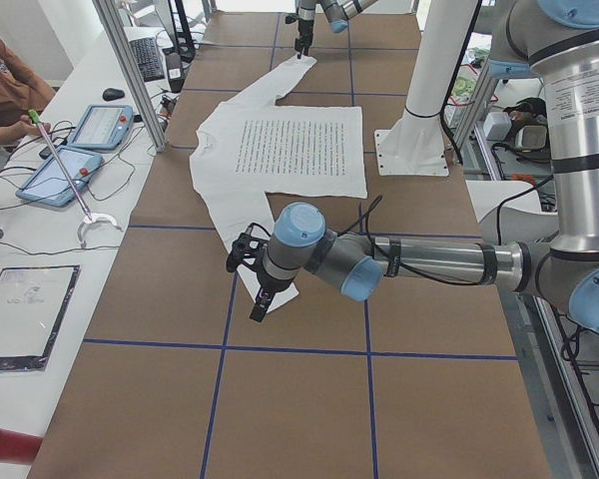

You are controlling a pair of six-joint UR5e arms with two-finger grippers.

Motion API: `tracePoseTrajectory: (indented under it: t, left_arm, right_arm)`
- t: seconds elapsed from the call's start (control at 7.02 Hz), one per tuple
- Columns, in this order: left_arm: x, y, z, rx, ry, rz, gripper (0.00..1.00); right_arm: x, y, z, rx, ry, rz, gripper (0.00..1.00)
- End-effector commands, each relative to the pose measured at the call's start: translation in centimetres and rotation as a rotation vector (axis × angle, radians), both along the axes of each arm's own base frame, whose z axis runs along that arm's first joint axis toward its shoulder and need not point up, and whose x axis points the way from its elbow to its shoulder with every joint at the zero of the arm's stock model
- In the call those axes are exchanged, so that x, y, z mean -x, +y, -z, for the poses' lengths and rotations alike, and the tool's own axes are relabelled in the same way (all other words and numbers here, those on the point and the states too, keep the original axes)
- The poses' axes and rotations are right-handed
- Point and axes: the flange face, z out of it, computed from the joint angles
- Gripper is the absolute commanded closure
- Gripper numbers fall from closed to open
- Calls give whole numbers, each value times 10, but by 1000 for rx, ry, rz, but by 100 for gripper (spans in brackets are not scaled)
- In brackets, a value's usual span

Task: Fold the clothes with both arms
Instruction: 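Reach the right gripper down and grasp the nearest sleeve cuff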

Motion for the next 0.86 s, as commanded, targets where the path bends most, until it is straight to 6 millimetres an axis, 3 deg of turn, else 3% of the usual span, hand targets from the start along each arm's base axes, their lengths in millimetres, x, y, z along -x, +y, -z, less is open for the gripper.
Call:
tracePoseTrajectory:
  t: [0.0, 0.14, 0.43, 0.71]
  left_arm:
    - [0, 0, 1, -1, 0, 0, 0]
    - [1, 2, 6, -9, 1, 4, 0]
    - [2, 7, 11, -15, 3, 3, 0]
    - [2, 7, 11, -17, 4, 3, 0]
  right_arm:
    - [0, 2, 2, 2, -4, 0, 25]
    - [-1, 4, 3, 3, -8, 2, 24]
    - [-12, 26, -4, 25, 0, 4, 24]
    - [-8, 28, -2, 30, -4, 9, 24]
